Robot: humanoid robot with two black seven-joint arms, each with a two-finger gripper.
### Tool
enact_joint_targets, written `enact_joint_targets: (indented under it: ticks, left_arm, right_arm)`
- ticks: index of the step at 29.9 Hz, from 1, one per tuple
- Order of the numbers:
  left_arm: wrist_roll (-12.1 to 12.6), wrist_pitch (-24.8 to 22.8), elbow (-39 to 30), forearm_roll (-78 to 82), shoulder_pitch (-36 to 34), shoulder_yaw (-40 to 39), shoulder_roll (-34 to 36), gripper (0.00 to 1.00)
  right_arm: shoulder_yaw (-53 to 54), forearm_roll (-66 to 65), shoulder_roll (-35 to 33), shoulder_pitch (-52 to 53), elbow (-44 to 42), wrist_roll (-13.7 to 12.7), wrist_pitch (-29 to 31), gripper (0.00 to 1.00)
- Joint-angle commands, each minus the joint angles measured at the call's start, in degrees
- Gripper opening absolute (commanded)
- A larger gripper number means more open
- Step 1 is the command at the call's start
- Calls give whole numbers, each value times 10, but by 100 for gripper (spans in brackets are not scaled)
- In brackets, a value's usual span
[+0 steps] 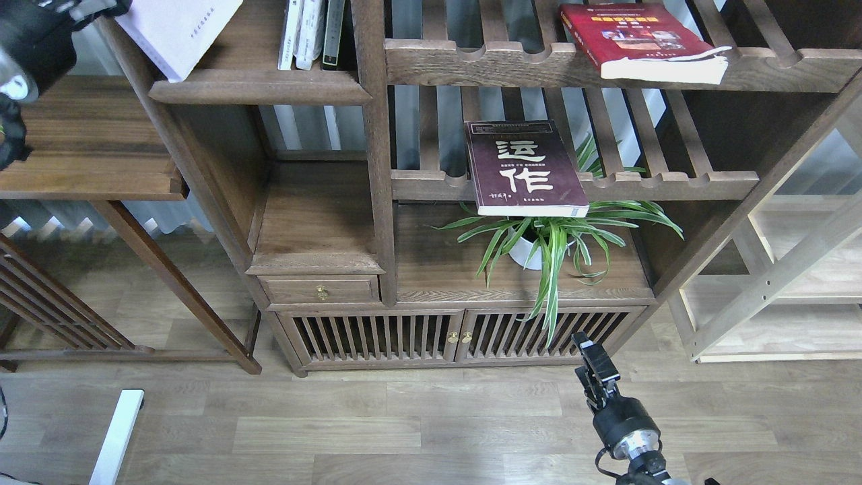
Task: Organize books on shelf
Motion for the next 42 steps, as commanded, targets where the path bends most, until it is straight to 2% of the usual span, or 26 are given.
enact_joint_targets:
  ticks: [1, 6, 20, 30, 42]
  left_arm:
    - [0, 2, 32, 1, -41, 28, -6, 3]
    - [0, 6, 55, 0, -76, 62, -11, 3]
    - [0, 12, 105, 1, -117, 83, -17, 3]
    - [0, 6, 155, 1, -169, 144, -14, 3]
    - [0, 6, 180, 7, -192, 179, -16, 3]
  right_arm:
    - [0, 2, 1, -9, 0, 1, 0, 99]
    - [6, 15, 2, -19, -3, 2, 0, 99]
    - [-1, 21, 2, -36, -3, 0, 0, 100]
    - [-1, 22, 0, -44, -3, 0, 0, 100]
    - [1, 28, 1, -49, -2, 0, 0, 100]
